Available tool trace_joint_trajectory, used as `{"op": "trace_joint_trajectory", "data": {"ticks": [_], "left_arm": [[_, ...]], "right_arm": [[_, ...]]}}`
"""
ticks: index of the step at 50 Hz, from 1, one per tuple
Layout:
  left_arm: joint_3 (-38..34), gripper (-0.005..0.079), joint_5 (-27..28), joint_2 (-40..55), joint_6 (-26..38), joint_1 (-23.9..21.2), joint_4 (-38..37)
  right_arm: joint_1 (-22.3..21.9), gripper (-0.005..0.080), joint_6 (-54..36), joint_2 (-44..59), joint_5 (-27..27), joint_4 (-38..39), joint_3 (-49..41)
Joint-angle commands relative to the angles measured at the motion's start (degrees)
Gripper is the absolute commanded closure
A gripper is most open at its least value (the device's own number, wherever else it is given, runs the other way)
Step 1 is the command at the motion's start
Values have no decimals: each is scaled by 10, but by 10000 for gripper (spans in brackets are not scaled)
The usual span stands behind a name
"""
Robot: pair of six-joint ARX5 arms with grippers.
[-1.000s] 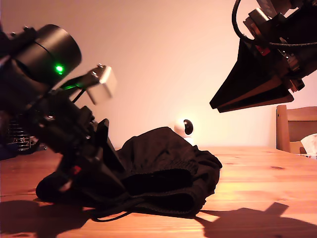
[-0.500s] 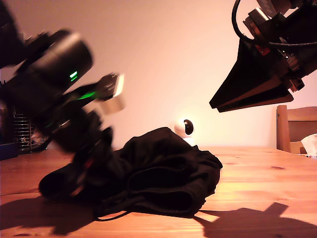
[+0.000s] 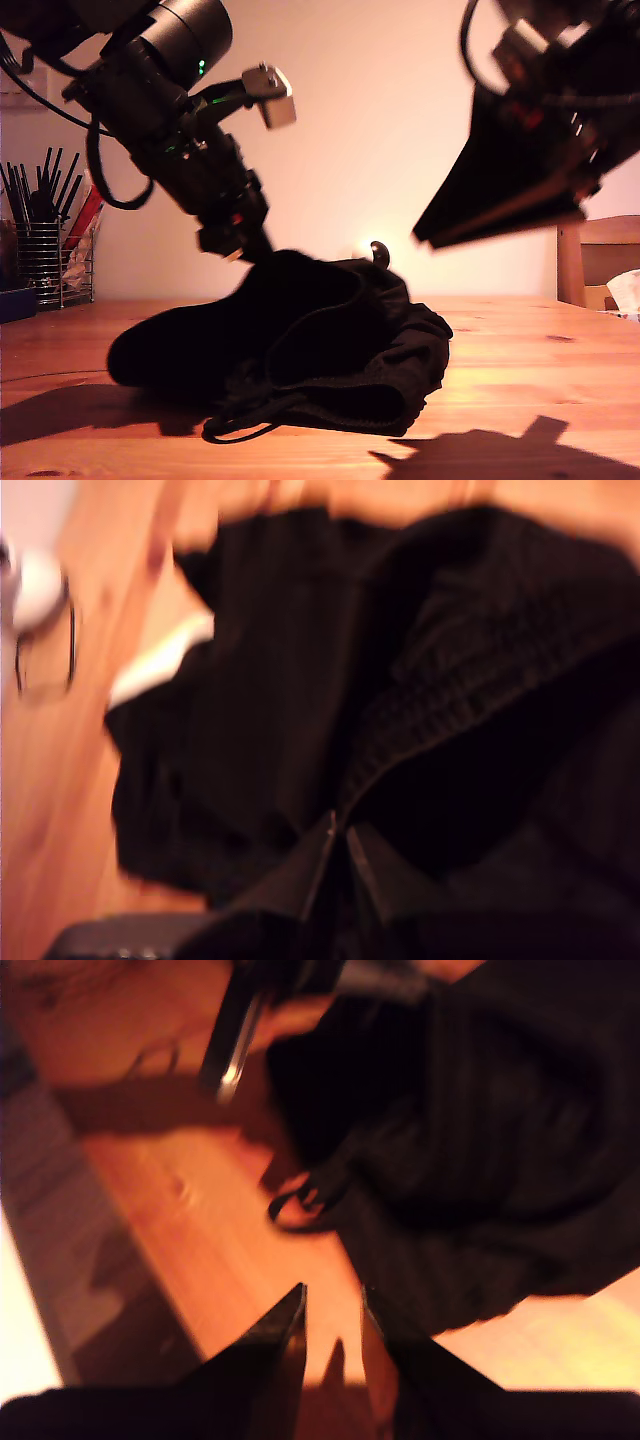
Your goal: Fold the shorts in front of you. After folding it, place it to the right side.
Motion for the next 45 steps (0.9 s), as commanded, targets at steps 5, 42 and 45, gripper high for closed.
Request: {"op": "trace_joint_trajectory", "data": {"ticks": [5,42,45], "left_arm": [[23,764,-38,-13,-20,-1,-22],[26,354,73,-6,9,17,-116],[26,347,102,-6,23,4,-122]], "right_arm": [[20,592,-8,27,10,13,11],[42,585,-2,80,17,56,12],[40,585,-4,80,17,56,12]]}}
